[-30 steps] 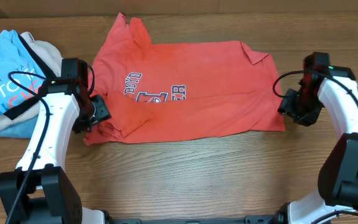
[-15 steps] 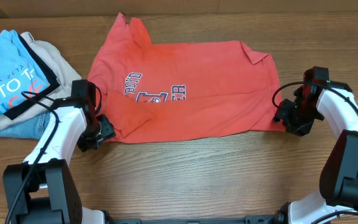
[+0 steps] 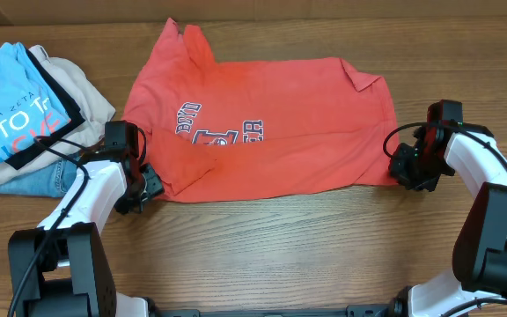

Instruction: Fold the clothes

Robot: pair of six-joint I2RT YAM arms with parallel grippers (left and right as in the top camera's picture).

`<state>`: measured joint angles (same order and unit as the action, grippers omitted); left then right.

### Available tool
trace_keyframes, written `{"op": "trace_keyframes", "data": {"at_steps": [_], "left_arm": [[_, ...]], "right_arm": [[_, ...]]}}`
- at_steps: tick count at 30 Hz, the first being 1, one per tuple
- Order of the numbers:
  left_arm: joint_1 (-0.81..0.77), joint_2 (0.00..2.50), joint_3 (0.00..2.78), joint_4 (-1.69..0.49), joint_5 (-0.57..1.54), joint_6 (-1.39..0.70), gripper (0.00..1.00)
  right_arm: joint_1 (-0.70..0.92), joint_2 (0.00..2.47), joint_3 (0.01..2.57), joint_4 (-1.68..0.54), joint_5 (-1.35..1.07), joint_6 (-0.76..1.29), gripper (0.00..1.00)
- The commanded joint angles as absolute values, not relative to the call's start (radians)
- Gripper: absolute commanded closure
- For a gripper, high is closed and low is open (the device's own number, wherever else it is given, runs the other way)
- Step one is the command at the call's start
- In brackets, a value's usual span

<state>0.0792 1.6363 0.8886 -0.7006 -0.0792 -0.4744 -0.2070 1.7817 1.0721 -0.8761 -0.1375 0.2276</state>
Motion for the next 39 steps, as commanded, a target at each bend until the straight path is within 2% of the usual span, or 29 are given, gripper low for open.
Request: {"op": "trace_keyframes", "data": {"at_steps": [1, 3, 11, 13, 20, 22, 30, 39], "left_arm": [[0.078, 1.634, 0.881, -0.690, -0.120, -0.478, 0.60], [0.078, 1.634, 0.881, -0.686, -0.120, -0.475, 0.64], [0.078, 1.634, 0.881, -0.687, -0.123, -0.472, 0.92], [0.078, 1.634, 0.881, -0.687, -0.123, -0.472, 0.96], [0.080, 1.634, 0.881, -0.736, -0.224, -0.494, 0.96], [0.083, 1.634, 0.881, -0.779, -0.269, -0.536, 0.96], [0.105, 1.634, 0.881, -0.934, -0.278, -0.566, 0.96], [0.129, 1.634, 0.881, -1.002, -0.350, -0.603, 0.96]], "right_arm": [[-0.202, 1.759, 1.059, -0.879, -0.115, 0.229, 0.87], [-0.202, 1.759, 1.059, -0.892, -0.092, 0.233, 0.96], [-0.204, 1.759, 1.059, -0.921, -0.015, 0.266, 0.96], [-0.203, 1.759, 1.059, -0.921, -0.015, 0.265, 0.96], [-0.204, 1.759, 1.059, -0.955, 0.002, 0.271, 0.96], [-0.204, 1.759, 1.059, -0.990, 0.066, 0.332, 0.96], [-0.205, 1.759, 1.059, -1.077, 0.123, 0.393, 0.96], [-0.205, 1.759, 1.059, -1.190, 0.184, 0.483, 0.96]]}}
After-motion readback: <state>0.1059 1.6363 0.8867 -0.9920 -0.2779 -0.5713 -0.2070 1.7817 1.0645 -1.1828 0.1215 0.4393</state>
